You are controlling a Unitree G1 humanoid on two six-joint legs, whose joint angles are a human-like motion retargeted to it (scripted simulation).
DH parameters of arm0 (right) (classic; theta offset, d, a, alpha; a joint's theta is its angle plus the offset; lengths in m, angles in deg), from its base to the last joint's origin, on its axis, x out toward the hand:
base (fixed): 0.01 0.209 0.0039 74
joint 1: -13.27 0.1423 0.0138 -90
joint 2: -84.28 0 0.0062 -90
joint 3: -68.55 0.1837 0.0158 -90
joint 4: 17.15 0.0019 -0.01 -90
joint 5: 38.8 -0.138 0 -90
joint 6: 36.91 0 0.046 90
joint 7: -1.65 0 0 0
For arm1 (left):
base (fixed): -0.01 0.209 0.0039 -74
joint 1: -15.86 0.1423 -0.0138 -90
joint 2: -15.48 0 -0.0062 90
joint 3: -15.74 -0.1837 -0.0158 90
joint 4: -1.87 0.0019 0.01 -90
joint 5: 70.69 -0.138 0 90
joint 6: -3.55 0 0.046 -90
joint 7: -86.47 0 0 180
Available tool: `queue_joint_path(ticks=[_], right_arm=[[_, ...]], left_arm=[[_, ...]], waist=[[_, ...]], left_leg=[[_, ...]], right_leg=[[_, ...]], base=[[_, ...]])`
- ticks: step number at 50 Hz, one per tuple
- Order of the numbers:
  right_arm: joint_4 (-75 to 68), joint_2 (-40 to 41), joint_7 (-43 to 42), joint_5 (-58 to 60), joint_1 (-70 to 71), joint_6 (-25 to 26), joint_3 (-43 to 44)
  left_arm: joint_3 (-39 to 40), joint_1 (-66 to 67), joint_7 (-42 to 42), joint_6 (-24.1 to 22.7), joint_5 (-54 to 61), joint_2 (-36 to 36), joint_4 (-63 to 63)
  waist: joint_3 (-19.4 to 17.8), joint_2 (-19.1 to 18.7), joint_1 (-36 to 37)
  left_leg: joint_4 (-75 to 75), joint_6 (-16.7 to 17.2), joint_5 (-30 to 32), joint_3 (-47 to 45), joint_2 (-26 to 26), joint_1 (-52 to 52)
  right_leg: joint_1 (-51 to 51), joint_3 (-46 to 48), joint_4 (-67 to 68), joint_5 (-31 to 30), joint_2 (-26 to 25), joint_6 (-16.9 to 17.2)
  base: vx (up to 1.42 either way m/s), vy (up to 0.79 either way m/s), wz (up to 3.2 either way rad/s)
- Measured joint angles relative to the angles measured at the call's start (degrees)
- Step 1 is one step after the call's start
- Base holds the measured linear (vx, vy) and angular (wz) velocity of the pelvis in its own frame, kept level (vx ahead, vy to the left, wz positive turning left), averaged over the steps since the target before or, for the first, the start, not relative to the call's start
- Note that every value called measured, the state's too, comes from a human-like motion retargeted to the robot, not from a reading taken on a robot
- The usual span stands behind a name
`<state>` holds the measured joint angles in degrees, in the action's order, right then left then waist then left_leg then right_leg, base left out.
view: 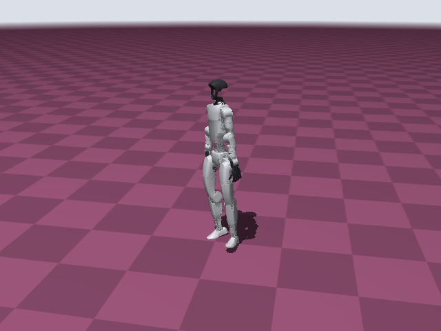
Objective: In place motions
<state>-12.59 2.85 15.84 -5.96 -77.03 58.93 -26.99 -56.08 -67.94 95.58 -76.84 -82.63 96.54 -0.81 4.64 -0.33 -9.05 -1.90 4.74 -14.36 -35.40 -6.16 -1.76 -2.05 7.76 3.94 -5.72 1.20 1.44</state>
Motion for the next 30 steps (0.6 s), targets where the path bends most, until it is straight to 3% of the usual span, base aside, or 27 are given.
queue_joint_path(ticks=[4,9,20,30], right_arm=[[-0.93,-0.91,-0.42,-0.4,0.15,0.14,1.61],[-2.31,-2.55,-1.37,-1.79,0.86,0.66,2.9],[-1.36,-2.58,-1.42,-2.81,2.74,0.48,2.05],[4.36,0.02,0.43,-2.82,4.0,-1.27,-1.88]], left_arm=[[0.64,0.26,-0.43,-0.02,0.86,0.12,-0.51],[0.62,-0.3,-0.22,-0.46,1.44,-0.3,-1.71],[-0.3,0.53,0.15,-1.41,0.49,-0.82,-3.06],[0.7,1.51,0.2,-1.13,1.02,-1.82,-0.84]], waist=[[0.12,2.15,-0.25],[-1.7,3.34,1.51],[-6.6,1.8,7.33],[-10.18,2.98,9.51]], left_leg=[[-10.41,-2.27,-3.31,4.49,-0.65,4.56],[-19.08,-5.81,-5.08,14.48,2.68,10.77],[-1.71,-8.61,-2.73,29.78,11.48,23.01],[3.16,-7.98,-2.68,28.07,11.97,32.06]], right_leg=[[0.47,0.14,-0.24,-0.16,2.18,-0.39],[1.78,-0.56,-0.29,-0.89,3.36,-1.24],[4.28,-1.64,-0.05,-1.06,1.24,-4.09],[5.57,-1.22,-0.51,-1.59,2.18,-4.6]], base=[[-0.17,-0.03,0.16],[-0.14,0.03,-0.07],[-0.09,0.0,-0.13],[-0.03,-0.01,-0.01]])
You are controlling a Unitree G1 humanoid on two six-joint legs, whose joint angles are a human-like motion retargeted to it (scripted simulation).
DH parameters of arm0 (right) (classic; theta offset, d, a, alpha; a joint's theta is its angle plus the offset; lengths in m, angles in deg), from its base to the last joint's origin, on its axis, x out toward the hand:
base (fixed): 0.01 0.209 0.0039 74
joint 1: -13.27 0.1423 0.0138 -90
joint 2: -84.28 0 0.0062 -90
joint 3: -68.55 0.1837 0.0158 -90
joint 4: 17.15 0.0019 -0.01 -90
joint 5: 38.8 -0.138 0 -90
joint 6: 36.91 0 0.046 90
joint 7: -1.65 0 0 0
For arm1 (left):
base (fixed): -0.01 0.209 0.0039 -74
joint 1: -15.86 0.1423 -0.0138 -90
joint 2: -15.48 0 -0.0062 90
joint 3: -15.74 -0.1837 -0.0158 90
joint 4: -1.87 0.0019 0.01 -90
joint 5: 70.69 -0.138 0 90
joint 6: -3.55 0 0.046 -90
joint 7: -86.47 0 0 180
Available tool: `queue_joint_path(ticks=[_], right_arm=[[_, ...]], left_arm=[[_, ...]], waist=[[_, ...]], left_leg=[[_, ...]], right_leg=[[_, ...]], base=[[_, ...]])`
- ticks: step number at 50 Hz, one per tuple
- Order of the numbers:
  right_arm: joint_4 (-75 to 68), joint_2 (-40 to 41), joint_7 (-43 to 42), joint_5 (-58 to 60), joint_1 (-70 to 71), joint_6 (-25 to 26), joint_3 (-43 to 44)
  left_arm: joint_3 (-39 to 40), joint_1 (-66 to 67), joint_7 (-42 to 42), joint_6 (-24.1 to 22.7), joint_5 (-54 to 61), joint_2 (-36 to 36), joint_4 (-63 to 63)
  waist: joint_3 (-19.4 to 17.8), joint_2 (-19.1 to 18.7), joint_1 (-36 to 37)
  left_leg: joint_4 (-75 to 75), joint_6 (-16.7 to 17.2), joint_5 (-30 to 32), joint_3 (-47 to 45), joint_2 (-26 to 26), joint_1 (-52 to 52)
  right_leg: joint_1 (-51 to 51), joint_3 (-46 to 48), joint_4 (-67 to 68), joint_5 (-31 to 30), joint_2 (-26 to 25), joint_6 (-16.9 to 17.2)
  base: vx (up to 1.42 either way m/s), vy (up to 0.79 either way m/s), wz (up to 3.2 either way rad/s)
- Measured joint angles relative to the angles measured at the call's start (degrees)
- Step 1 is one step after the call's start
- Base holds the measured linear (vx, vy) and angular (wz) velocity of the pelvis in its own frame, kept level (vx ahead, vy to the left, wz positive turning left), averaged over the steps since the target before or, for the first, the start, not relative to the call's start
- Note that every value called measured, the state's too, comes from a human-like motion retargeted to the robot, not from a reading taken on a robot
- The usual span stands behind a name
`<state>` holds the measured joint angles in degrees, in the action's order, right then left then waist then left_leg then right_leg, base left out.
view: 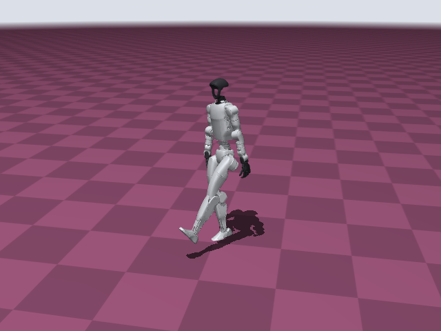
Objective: In place motions
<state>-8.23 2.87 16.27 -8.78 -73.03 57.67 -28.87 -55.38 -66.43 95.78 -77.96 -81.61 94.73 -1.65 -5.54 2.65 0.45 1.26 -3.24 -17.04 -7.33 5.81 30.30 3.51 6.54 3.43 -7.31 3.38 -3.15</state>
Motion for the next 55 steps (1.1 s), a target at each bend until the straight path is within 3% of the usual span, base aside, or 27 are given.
queue_joint_path(ticks=[11,20,23,25,28,35,45,55], right_arm=[[-1.1,0.18,0.15,2.43,-1.71,-0.79,-0.38],[-6.76,-2.38,-1.51,3.32,-3.1,0.42,3.11],[-8.17,-2.95,-2.3,3.44,-4.1,0.96,3.99],[-9.44,-3.27,-2.8,3.68,-4.42,1.45,4.72],[-10.09,-2.66,-3.93,2.36,-4.07,2.01,5.14],[-9.06,-0.22,-3.06,-2.53,-2.51,1.17,3.82],[2.62,3.78,0.01,3.06,-1.62,-2.36,-5.09],[2.44,3.02,0.52,4.61,-0.72,-2.76,-5.89]], left_arm=[[1.19,1.26,-0.46,0.16,-0.1,0.19,0.3],[1.29,0.13,-4.15,-1.64,2.54,0.84,-1.52],[1.78,0.82,-3.81,-1.88,2.42,1.0,-1.97],[1.79,1.16,-3.39,-1.79,2.28,1.1,-1.39],[2.73,-0.63,-2.8,-0.7,1.67,1.46,0.28],[-0.58,-5.51,-1.41,-0.86,2.5,2.59,-3.27],[0.62,-4.96,-1.32,-0.87,2.51,2.23,-1.61],[1.3,-2.89,-1.61,-0.72,1.7,0.9,0.76]], waist=[[1.78,0.11,-2.04],[5.87,0.15,-5.8],[7.6,-1.18,-5.65],[9.8,-2.48,-7.42],[13.01,-3.47,-11.01],[9.0,-2.08,-6.42],[9.32,-2.89,-9.17],[9.32,-2.72,-8.54]], left_leg=[[-3.39,2.34,-0.48,-2.48,-2.39,-6.48],[-18.56,4.37,5.99,-5.89,-5.87,-21.18],[-9.69,4.78,1.95,-7.03,-5.16,-27.86],[-3.29,2.83,3.5,-5.72,-4.08,-30.26],[-0.82,3.61,5.75,-3.94,-3.8,-27.51],[-1.87,2.93,4.93,-5.34,-3.2,-28.07],[-1.68,2.2,4.57,-6.81,-3.04,-27.73],[-1.95,2.3,4.58,-7.72,-3.27,-27.38]], right_leg=[[0.03,3.09,0.12,0.85,0.08,0.8],[-1.88,6.11,1.55,3.08,1.53,2.41],[-1.76,5.27,1.53,3.55,-0.13,2.69],[-1.83,6.19,1.15,3.84,-0.73,3.15],[-4.04,7.9,0.85,4.14,-0.16,3.76],[-3.6,6.19,0.77,2.55,0.6,4.09],[-4.99,4.42,0.88,1.73,0.79,4.77],[-5.76,3.52,0.85,1.08,0.82,5.01]], base=[[0.08,-0.01,0.22],[0.17,0.04,0.35],[0.32,0.06,-0.29],[0.37,0.06,0.35],[0.13,0.02,0.56],[0.05,0.01,-0.26],[0.02,0.04,-0.16],[-0.03,0.01,-0.05]])
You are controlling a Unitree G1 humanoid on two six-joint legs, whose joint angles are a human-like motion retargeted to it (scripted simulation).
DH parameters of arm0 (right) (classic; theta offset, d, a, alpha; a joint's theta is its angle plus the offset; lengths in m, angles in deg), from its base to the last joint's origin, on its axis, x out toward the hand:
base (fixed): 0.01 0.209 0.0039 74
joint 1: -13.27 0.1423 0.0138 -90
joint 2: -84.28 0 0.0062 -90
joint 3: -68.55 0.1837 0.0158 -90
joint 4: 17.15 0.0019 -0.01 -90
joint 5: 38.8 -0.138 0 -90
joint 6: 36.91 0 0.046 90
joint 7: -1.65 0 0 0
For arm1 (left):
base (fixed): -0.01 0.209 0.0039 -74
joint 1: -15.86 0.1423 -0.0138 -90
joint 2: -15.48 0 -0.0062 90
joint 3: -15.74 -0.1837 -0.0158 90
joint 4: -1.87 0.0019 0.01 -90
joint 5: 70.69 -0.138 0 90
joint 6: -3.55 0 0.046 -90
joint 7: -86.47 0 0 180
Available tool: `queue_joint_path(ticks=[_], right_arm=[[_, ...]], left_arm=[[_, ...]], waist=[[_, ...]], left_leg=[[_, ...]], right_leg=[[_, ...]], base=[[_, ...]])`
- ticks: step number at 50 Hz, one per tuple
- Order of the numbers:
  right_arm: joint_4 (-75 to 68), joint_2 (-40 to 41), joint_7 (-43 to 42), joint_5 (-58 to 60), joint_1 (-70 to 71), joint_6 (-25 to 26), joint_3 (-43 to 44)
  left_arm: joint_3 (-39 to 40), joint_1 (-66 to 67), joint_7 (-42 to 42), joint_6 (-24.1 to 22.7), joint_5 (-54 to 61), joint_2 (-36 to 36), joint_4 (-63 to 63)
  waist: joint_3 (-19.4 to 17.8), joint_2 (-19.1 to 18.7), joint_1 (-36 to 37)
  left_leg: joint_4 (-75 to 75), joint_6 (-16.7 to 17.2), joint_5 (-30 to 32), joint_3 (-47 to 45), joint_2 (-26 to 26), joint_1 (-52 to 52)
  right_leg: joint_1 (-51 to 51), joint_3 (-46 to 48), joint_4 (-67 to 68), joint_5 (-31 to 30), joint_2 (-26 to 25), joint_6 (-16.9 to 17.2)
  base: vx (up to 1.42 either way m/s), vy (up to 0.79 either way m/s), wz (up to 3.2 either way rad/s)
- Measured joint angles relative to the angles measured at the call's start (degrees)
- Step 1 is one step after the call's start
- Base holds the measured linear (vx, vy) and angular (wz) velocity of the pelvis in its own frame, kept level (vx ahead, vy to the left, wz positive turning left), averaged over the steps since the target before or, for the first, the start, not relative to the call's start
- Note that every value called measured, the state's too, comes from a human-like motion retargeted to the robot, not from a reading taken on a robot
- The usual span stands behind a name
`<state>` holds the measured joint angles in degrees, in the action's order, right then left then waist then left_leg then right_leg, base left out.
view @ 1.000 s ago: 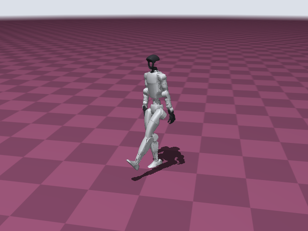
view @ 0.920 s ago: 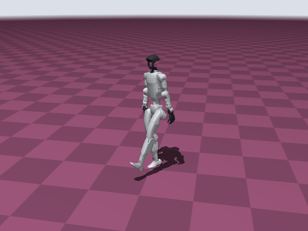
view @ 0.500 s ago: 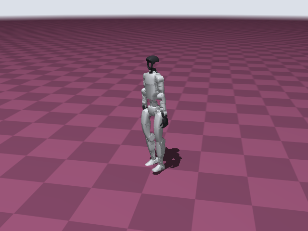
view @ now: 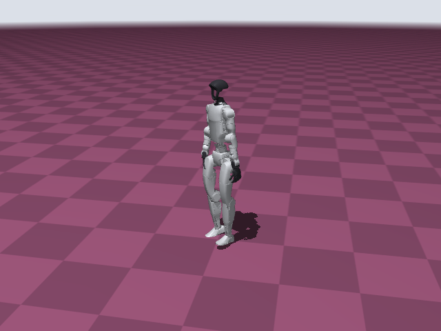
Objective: In place motions
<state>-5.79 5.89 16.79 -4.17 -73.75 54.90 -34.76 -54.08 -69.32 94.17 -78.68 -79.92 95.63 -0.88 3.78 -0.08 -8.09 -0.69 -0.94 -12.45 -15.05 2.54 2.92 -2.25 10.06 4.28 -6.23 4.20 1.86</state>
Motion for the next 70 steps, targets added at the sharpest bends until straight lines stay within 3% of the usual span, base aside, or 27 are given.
queue_joint_path(ticks=[15,18,23,27,33,41,43,45,48,56,62,66,70], right_arm=[[-8.68,-2.99,-3.05,-5.13,-1.1,2.8,6.52],[-8.31,-3.68,-2.66,-3.13,-1.76,2.57,6.78],[-8.4,-4.31,-3.01,-0.83,-1.15,2.74,6.0],[-7.99,-3.99,-2.86,-1.45,-1.55,2.58,5.91],[-7.23,-3.61,-1.97,-5.52,-2.25,1.71,7.73],[-5.43,-3.16,-1.95,-9.48,-2.31,0.72,10.02],[-4.77,-3.23,-1.89,-8.87,-2.43,0.56,10.55],[-4.25,-3.3,-2.25,-8.6,-2.0,0.22,10.39],[-3.44,-3.5,-2.25,-8.35,-1.08,-0.3,10.37],[-3.98,-4.46,-3.62,-14.02,-1.25,-1.05,13.04],[-6.36,-5.19,-3.75,-20.9,-1.63,-1.17,15.59],[-9.06,-5.94,-4.55,-20.22,-2.98,-0.93,15.97],[-10.22,-6.04,-5.24,-19.93,-5.35,-1.26,15.97]], left_arm=[[-1.54,-0.71,-0.7,-0.75,0.17,-0.69,-1.28],[-3.12,-1.48,-0.87,-0.85,0.11,-0.58,-1.76],[-3.92,-1.3,-0.81,-1.43,0.02,-0.65,-3.08],[-2.78,0.2,-0.99,-1.5,-1.1,-0.65,-2.71],[-1.12,0.61,-1.17,-1.36,-0.71,-1.01,-1.22],[-2.31,-2.03,-1.07,-1.93,0.2,0.48,-2.02],[-2.38,-2.82,-1.26,-1.5,-0.11,0.9,-1.24],[-1.92,-3.17,-1.37,-1.21,0.2,1.03,-1.13],[-2.19,-4.03,-0.63,-1.26,1.76,1.29,-0.84],[-3.34,-5.85,-0.77,-1.06,1.87,1.4,-0.25],[-4.87,-9.42,-0.04,-0.4,1.87,1.51,-0.49],[-5.32,-9.78,0.29,-0.96,2.45,0.75,-1.74],[-5.22,-8.59,0.52,-1.73,1.89,0.2,-2.9]], waist=[[-1.13,0.31,-0.23],[-1.11,0.72,0.01],[-2.29,2.08,1.11],[-0.95,1.42,0.6],[1.16,-0.03,-0.1],[-1.4,0.81,1.58],[-1.18,0.28,2.13],[-1.85,-0.4,2.84],[-3.95,-1.56,-0.48],[-8.06,-0.31,-7.1],[-12.36,-1.71,-10.71],[-12.55,-2.4,-11.51],[-12.13,-1.66,-10.71]], left_leg=[[-3.94,1.3,1.83,3.62,0.32,5.73],[-7.29,2.59,-1.14,0.55,-0.51,6.94],[-12.81,1.69,-2.37,-4.08,-2.17,3.76],[-11.54,2.91,-3.15,-3.88,-2.36,0.48],[-5.42,0.95,-5.79,-4.15,-1.12,-1.75],[-5.67,-0.75,-5.63,-1.82,0.97,-3.29],[-6.03,-0.71,-5.59,-1.44,0.41,-2.71],[-6.15,-0.75,-5.4,-2.12,-0.73,-2.65],[-6.61,-1.32,-4.79,0.28,-1.82,-2.55],[-5.46,-3.81,-3.08,2.7,-0.49,-3.74],[-5.27,-4.93,-0.95,5.25,-2.15,-2.49],[-5.48,-5.05,-0.16,6.78,-2.65,-1.63],[-4.83,-4.76,-0.08,6.86,-1.92,-2.92]], right_leg=[[-1.72,3.4,-0.76,-0.93,1.3,0.3],[-2.33,4.96,-0.92,-1.34,2.27,0.29],[-2.27,3.55,-0.84,-2.33,3.53,0.4],[-2.28,2.2,-1.12,-2.91,2.9,1.17],[-2.78,2.02,-1.3,-3.35,2.45,3.09],[-1.48,3.99,3.32,-1.98,4.48,4.08],[-2.88,4.5,7.57,-1.29,4.02,2.8],[-5.28,3.7,13.3,-2.46,2.04,-1.01],[-10.3,2.24,18.97,-3.42,0.8,-1.35],[-26.85,2.51,4.75,-0.87,3.7,-1.95],[-38.05,-1.43,1.75,0.31,4.42,-3.15],[-38.23,-2.93,1.9,0.17,4.97,-3.02],[-31.72,-1.1,1.59,-0.06,5.72,-2.13]], base=[[-0.15,-0.01,0.28],[-0.09,0.05,0.48],[0.0,0.11,-0.19],[0.22,0.14,-0.36],[0.25,0.19,-0.07],[0.22,0.22,0.12],[0.19,0.2,0.01],[0.08,0.16,-0.16],[-0.01,0.09,0.48],[-0.03,0.02,0.29],[-0.17,0.01,0.36],[-0.01,0.02,0.33],[0.04,-0.01,0.03]])
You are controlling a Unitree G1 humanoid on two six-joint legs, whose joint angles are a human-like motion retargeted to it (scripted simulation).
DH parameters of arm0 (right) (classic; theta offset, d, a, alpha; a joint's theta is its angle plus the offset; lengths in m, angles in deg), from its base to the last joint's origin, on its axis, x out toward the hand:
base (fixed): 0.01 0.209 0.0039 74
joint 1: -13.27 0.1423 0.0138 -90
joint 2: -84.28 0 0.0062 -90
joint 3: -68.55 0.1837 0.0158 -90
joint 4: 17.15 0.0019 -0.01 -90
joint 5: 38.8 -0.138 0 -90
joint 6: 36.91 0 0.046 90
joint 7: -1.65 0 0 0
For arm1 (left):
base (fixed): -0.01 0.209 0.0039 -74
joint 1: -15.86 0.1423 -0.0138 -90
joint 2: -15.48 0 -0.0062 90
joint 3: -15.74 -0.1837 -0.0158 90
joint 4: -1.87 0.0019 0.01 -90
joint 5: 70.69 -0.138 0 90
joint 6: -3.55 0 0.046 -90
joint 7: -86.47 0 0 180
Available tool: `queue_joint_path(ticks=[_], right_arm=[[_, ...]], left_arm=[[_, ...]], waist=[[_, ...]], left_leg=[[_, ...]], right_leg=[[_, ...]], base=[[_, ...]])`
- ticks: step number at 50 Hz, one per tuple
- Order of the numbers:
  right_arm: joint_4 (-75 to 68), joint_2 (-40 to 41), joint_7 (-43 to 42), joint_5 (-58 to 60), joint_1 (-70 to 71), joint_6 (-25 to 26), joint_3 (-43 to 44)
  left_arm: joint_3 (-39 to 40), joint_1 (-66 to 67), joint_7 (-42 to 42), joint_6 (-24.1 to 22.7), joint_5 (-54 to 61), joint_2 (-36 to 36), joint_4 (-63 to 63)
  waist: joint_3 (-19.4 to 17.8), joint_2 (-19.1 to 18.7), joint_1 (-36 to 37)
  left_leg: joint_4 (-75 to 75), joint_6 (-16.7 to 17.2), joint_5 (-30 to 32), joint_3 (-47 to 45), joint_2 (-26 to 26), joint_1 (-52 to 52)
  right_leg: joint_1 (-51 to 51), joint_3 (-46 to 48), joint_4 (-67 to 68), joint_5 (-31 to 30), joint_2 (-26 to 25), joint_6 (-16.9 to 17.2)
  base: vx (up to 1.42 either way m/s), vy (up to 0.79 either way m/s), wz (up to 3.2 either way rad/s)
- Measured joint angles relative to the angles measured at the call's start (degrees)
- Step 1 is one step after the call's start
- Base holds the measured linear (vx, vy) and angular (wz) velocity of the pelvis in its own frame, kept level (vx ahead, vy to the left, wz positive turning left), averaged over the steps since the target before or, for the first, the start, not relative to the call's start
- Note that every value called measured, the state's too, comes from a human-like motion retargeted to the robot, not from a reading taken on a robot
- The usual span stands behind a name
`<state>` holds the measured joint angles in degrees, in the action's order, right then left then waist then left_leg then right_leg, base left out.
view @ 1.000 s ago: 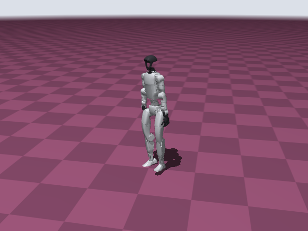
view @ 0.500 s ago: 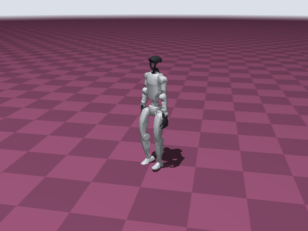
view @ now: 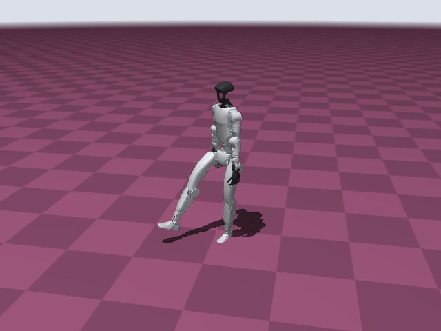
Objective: In place motions
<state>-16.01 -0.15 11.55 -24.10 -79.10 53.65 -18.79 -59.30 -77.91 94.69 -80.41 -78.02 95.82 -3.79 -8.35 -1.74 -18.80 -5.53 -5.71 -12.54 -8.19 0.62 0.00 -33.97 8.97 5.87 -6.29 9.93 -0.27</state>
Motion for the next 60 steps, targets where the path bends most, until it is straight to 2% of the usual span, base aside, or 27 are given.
queue_joint_path(ticks=[5,10,13,15,16,18,20,22,25,30,37,45,60], right_arm=[[-1.08,0.36,0.57,0.13,-0.36,0.2,0.82],[2.4,0.69,0.56,2.69,1.16,-0.08,-1.25],[5.55,0.92,0.88,4.83,2.4,-0.66,-3.27],[7.28,1.36,0.91,5.74,2.81,-1.34,-4.5],[8.22,1.69,1.39,6.09,3.08,-1.52,-5.08],[9.61,2.43,2.41,6.45,3.32,-1.86,-5.99],[10.26,3.19,3.9,6.74,3.74,-1.86,-5.42],[11.41,3.43,4.25,6.61,4.42,-2.0,-4.29],[13.51,3.25,3.98,6.34,5.47,-3.04,-6.25],[13.45,2.87,3.98,8.26,6.03,-2.65,-7.56],[6.01,2.18,2.87,7.7,4.21,-1.04,-4.39],[0.71,1.41,1.74,8.81,2.53,0.47,-3.62],[6.64,1.29,3.54,10.3,2.05,-0.53,-3.79]], left_arm=[[1.18,2.07,-0.14,0.08,-1.49,0.52,1.8],[3.56,4.44,-1.11,1.05,-2.71,0.75,6.44],[4.74,6.02,-1.42,1.7,-3.5,0.76,8.37],[5.42,7.54,-1.53,1.86,-3.67,0.57,8.7],[6.06,8.34,-1.32,1.93,-3.91,0.7,8.5],[6.77,9.97,-0.98,2.09,-3.91,1.0,8.06],[6.14,10.07,-0.62,2.98,-3.03,1.21,8.17],[5.85,8.91,-1.39,3.22,-1.44,0.38,8.08],[7.03,8.63,-1.26,1.56,1.73,-1.23,5.4],[5.11,6.16,0.37,2.55,0.45,-2.21,3.17],[-0.45,4.57,1.56,1.41,-2.87,-1.63,-0.03],[1.35,4.71,2.49,1.16,-1.46,-2.1,0.8],[2.54,3.51,6.6,4.57,0.24,-2.61,3.8]], waist=[[3.74,1.55,5.12],[6.61,0.26,7.3],[7.97,0.61,8.95],[9.46,0.61,9.59],[9.64,1.62,9.74],[10.67,3.62,11.41],[11.34,4.31,14.91],[11.32,3.82,15.64],[10.22,3.85,15.42],[9.91,2.51,11.36],[11.32,2.36,13.24],[11.97,1.67,11.91],[10.59,-0.25,9.85]], left_leg=[[-0.21,0.56,-1.2,-3.16,1.32,0.9],[-0.12,1.46,-1.68,-5.68,-0.38,2.72],[0.18,1.81,-2.0,-8.22,-0.22,2.98],[0.56,2.19,-1.92,-9.39,-0.13,3.48],[0.57,2.31,-2.05,-9.94,0.8,3.07],[1.0,2.63,-2.13,-12.06,2.5,2.34],[1.51,3.07,-1.93,-14.56,2.57,1.95],[1.38,3.71,-1.42,-13.74,1.86,2.83],[2.2,3.94,-0.7,-14.68,1.79,2.45],[2.86,4.25,0.77,-12.41,1.48,2.62],[3.27,4.87,1.48,-11.85,0.96,2.7],[4.09,5.62,2.23,-11.85,0.18,2.27],[5.14,8.12,3.85,-14.42,-2.53,2.92]], right_leg=[[8.85,2.76,5.2,-1.89,-0.1,1.26],[18.76,3.96,14.57,-3.61,-2.92,2.13],[25.3,-0.47,14.53,-5.44,-5.54,5.3],[29.77,0.77,10.18,0.78,-5.79,6.14],[31.08,1.43,6.91,2.35,-5.24,4.44],[33.18,1.98,0.81,1.91,-4.38,2.88],[33.35,-2.65,-1.64,-0.22,-3.59,5.51],[32.87,1.47,-2.64,-1.48,-2.13,7.07],[31.81,-1.77,-1.99,-1.25,-3.81,5.0],[32.75,0.46,-2.62,-1.02,-4.33,4.25],[32.93,1.2,-2.71,-0.54,-4.74,3.59],[32.75,1.2,-2.59,-0.47,-5.43,3.11],[29.44,-1.64,-2.05,-1.82,-7.45,1.68]], base=[[0.09,-0.08,-0.51],[-0.04,-0.05,-0.55],[-0.1,-0.08,-0.7],[-0.11,-0.16,-0.48],[-0.04,-0.17,-0.45],[0.0,-0.15,-0.73],[-0.13,-0.16,-0.8],[-0.31,-0.15,0.11],[-0.23,-0.14,-0.14],[-0.16,-0.01,0.35],[-0.03,-0.04,0.11],[-0.02,0.0,0.0],[-0.15,-0.02,-0.18]])
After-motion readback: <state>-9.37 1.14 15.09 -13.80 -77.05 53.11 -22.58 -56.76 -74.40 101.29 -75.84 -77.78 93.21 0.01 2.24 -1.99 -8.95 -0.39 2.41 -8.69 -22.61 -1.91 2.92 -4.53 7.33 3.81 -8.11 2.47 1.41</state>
